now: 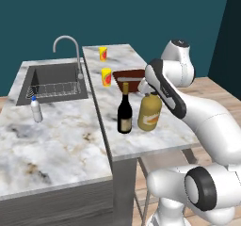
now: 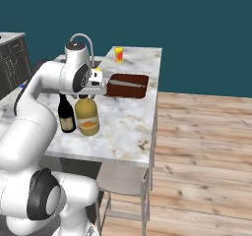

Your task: Place the drinks on the dining counter in a tight cluster.

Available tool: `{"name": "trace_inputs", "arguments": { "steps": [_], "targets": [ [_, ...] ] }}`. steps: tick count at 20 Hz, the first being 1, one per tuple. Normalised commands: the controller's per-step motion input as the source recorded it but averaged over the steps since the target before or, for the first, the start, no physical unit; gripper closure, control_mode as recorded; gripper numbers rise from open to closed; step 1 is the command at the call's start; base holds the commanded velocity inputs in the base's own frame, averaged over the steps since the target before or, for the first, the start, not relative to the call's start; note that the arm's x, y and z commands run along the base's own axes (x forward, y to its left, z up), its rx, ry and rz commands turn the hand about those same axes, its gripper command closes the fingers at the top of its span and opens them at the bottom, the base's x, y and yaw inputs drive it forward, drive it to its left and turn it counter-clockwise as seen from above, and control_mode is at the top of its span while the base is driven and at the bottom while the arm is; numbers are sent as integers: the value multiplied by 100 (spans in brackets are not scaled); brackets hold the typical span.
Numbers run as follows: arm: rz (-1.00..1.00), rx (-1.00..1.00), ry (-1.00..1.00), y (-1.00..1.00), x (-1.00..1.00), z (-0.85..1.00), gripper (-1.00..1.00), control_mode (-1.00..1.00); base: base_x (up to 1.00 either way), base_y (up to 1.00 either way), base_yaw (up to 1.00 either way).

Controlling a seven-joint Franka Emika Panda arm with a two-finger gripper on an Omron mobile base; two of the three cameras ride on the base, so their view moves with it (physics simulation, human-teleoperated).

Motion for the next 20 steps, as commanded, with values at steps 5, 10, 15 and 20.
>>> {"name": "trace_inputs", "arguments": {
  "steps": [5,10,15,20],
  "targets": [
    [0,0,0,0,0,0,-100,-100,0,0,0],
    [0,0,0,0,0,0,-100,-100,0,0,0],
    [0,0,0,0,0,-3,-100,-100,0,0,0],
    [0,1,-2,-1,-37,0,-100,-100,0,0,0]
  ]
}}
